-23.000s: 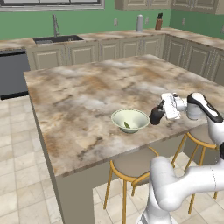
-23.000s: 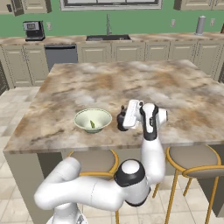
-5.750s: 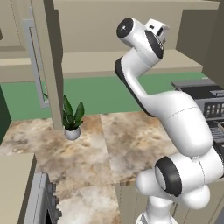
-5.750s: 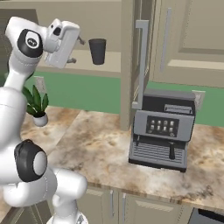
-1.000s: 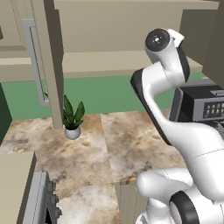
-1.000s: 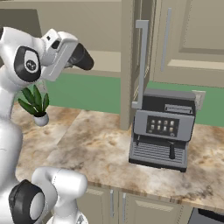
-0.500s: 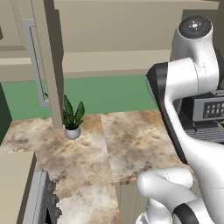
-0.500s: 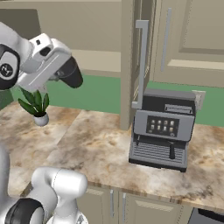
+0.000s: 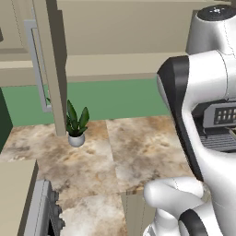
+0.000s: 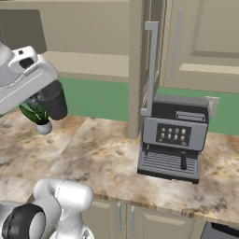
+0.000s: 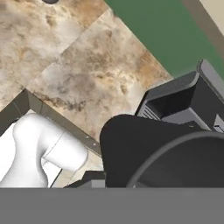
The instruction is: There is a bowl on the dining counter. Grab a lemon wedge from the fridge and place it in the bowl. Then get the liquor bottle and glass cup from the cabinet and place them next to the bowl.
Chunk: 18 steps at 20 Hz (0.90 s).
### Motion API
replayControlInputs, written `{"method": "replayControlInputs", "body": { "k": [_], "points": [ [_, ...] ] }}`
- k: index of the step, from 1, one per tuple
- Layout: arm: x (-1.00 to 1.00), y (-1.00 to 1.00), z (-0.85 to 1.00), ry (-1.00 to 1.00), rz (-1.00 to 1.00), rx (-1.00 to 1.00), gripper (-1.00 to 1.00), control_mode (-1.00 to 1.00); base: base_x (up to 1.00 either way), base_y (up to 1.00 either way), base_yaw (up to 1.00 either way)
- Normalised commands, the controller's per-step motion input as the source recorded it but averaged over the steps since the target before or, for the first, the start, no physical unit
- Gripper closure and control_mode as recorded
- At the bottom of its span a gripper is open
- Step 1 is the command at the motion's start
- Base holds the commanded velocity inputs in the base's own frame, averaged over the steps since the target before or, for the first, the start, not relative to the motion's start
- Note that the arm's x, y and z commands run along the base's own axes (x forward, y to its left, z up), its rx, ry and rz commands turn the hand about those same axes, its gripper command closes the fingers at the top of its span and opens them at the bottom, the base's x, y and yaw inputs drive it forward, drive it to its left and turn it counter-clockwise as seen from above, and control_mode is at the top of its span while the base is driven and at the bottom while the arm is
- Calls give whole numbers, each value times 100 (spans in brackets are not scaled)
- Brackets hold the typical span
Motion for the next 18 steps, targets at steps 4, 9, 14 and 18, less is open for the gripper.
{"method": "replayControlInputs", "body": {
  "k": [4, 9, 14, 18],
  "points": [
    [-9, 15, -46, 23, 0, 0, 100, -100, 0, 0, 0],
    [0, 4, -44, 22, 0, 0, 100, -100, 0, 0, 0],
    [0, -3, -23, 15, 0, 1, 100, -100, 0, 0, 0],
    [-28, -16, 0, 1, 0, 3, 100, -100, 0, 0, 0]
  ]
}}
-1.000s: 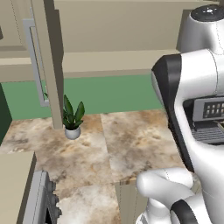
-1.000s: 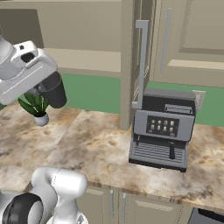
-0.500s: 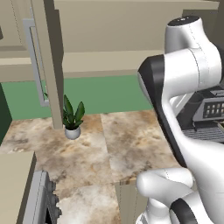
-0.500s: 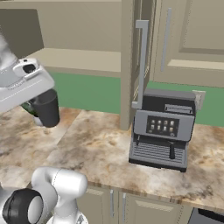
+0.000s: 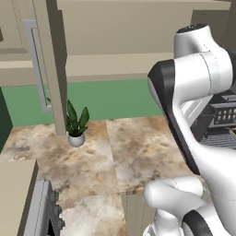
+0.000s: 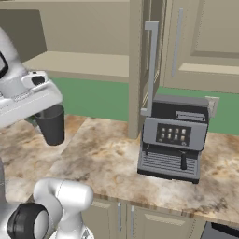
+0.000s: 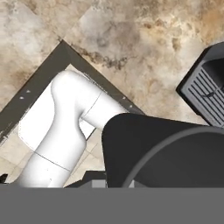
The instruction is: There is a bowl on the dining counter. Grab a lemon wedge from the fridge and place it in the bowl. Then get the liquor bottle and glass cup from the cabinet and place them next to the bowl.
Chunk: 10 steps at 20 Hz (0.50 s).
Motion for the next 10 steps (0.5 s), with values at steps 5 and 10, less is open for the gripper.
{"method": "replayControlInputs", "body": {
  "k": [5, 10],
  "points": [
    [-14, -3, 0, 0, 0, 1, 100, 100, -76, -26, 0],
    [0, 0, 0, 0, 0, 0, 100, 100, -100, -54, -4]
  ]
}}
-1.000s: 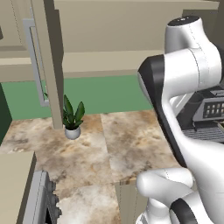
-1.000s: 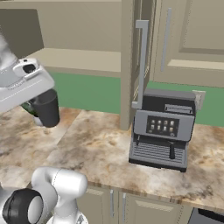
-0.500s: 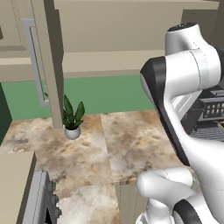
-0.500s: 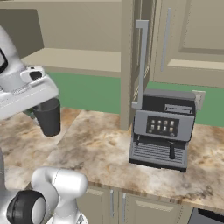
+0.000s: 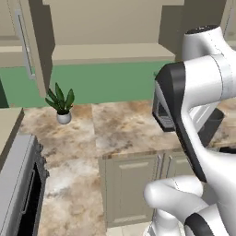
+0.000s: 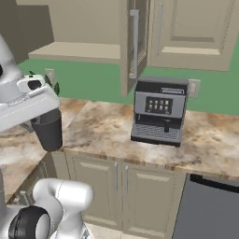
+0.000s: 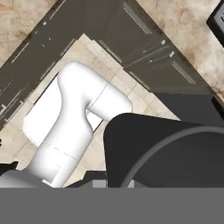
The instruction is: There is a bowl on the dining counter. Grab a lemon wedge from the fridge and place it in the bowl. Then get the liquor bottle and glass cup from the cabinet and place them next to the bowl.
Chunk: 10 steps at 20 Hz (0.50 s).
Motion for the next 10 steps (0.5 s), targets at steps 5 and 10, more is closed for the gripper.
{"method": "replayControlInputs", "body": {
  "k": [5, 10],
  "points": [
    [0, 0, 0, 0, 0, 0, 100, 100, -97, -57, -2],
    [0, 0, 0, 0, 0, 0, 100, 100, -100, -61, 0]
  ]
}}
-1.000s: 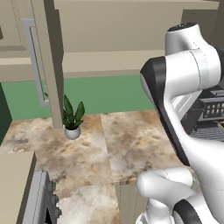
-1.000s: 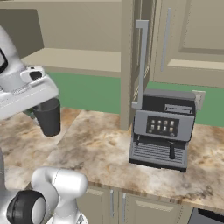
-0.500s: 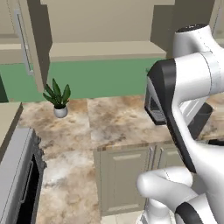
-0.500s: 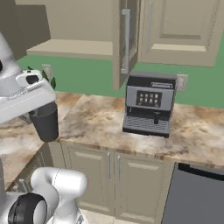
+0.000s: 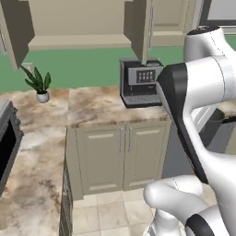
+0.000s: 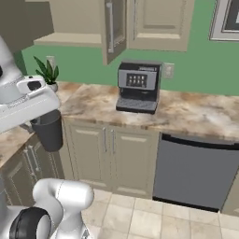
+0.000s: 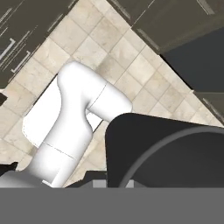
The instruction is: There is a bowl on the dining counter. Grab a lemon wedge from the fridge and place it in the bowl. Then get the liquor bottle and glass cup from the cabinet and place them next to the bowl.
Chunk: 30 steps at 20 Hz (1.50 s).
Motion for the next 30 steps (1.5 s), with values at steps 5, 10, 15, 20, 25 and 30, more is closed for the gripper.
{"method": "replayControlInputs", "body": {
  "k": [5, 10, 15, 20, 25, 30],
  "points": [
    [0, 0, 0, 0, 0, 0, 100, 100, -100, -47, -2],
    [0, 0, 0, 0, 0, 0, 100, 100, -100, -19, -3],
    [0, 0, 0, 0, 0, 0, 100, 100, -100, 0, -1],
    [0, 0, 0, 0, 0, 0, 100, 100, -100, 0, 0],
    [0, 0, 0, 0, 0, 0, 100, 100, -100, -8, -1],
    [0, 0, 0, 0, 0, 0, 100, 100, -100, -14, -1]
  ]
}}
